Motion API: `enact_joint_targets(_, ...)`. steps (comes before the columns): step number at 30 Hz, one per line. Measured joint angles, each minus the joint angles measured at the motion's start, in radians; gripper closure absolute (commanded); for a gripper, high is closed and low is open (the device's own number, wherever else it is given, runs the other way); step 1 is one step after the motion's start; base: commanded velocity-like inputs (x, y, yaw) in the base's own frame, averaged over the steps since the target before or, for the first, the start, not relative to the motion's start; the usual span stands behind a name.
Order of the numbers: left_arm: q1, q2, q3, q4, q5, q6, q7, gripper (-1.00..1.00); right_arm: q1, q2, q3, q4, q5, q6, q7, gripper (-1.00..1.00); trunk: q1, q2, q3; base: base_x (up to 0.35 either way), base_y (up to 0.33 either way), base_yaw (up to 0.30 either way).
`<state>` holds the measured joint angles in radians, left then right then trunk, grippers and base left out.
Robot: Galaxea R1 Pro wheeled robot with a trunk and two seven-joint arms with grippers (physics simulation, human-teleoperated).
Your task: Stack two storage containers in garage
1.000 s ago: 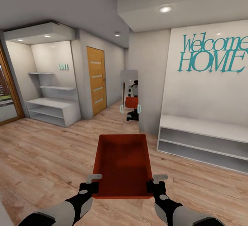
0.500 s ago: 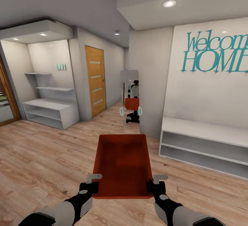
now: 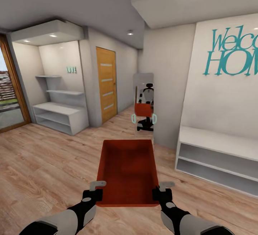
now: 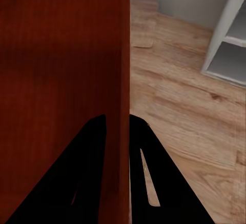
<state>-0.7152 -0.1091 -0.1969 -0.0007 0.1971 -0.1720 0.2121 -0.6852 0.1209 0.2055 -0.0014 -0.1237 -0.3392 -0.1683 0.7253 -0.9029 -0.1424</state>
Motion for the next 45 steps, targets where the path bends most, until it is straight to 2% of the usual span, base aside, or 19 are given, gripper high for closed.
enact_joint_targets(14,0.000,0.000,0.001,0.000,-0.002,0.000,0.000,1.00,0.000,0.000,0.002,0.000,-0.003,0.000,0.000,1.00,0.000,0.000,0.000,0.322,0.000,0.279)
enact_joint_targets(39,0.000,0.000,0.001,0.000,-0.002,0.000,0.000,1.00,0.000,0.000,-0.001,0.000,0.001,0.000,-0.001,1.00,0.000,0.000,0.000,0.322,0.000,0.008)
enact_joint_targets(45,0.000,0.000,0.000,0.000,-0.001,0.000,0.000,1.00,0.000,0.000,-0.001,0.000,0.002,0.001,-0.001,1.00,0.000,0.000,0.000,0.321,0.000,0.185)
